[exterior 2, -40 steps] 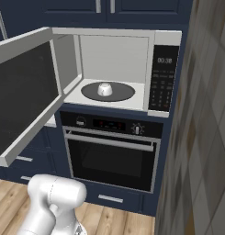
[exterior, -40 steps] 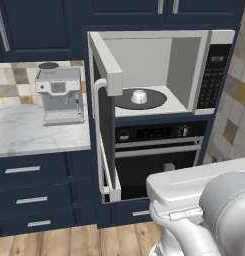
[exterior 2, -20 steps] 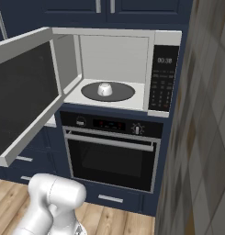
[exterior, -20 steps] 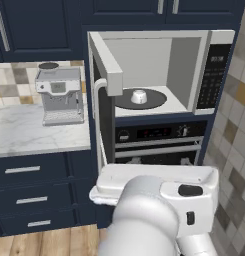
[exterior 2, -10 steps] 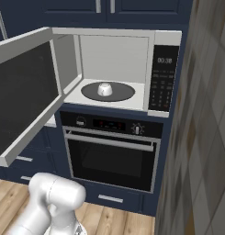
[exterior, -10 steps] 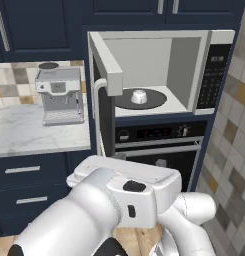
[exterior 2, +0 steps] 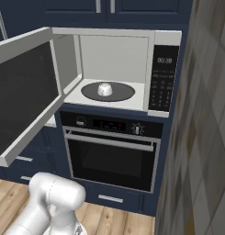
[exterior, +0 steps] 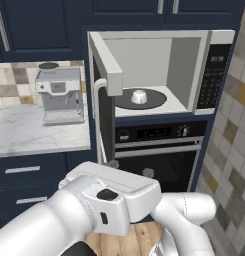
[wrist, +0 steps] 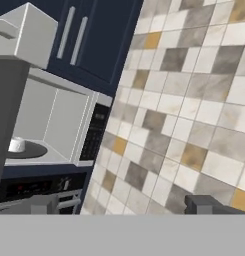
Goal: Pick the mug from the counter and place it inside the microwave. Then close the microwave.
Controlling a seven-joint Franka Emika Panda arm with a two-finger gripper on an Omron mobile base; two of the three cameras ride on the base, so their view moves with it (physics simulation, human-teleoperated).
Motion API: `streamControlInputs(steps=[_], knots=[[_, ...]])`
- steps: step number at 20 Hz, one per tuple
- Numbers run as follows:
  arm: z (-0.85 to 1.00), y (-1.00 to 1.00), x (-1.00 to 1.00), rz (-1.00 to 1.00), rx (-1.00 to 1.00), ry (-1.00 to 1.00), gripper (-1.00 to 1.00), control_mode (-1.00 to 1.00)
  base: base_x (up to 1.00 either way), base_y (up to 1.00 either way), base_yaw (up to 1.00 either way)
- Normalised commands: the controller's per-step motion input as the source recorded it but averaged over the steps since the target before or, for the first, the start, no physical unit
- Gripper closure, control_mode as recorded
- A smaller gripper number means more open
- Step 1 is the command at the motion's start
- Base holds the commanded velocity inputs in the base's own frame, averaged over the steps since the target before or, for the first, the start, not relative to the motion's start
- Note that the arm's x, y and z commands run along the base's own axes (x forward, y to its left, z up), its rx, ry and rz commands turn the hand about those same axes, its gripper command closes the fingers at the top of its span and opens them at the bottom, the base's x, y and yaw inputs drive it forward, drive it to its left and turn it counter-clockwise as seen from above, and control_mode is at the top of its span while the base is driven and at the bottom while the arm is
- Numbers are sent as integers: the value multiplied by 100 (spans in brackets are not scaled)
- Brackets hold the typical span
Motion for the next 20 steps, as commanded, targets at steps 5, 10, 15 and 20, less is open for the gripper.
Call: streamControlInputs(steps=[5, 10, 15, 20], knots=[[-25, 0, 20, 0, -3, 0, -100, -100, 0, 0, 0], [-17, 3, 29, -1, -2, 0, -100, -100, 0, 0, 0], [-2, 18, 13, -3, -4, 0, -100, -100, 0, 0, 0], [-10, 11, 19, -7, -3, 0, -100, -100, 0, 0, 0]])
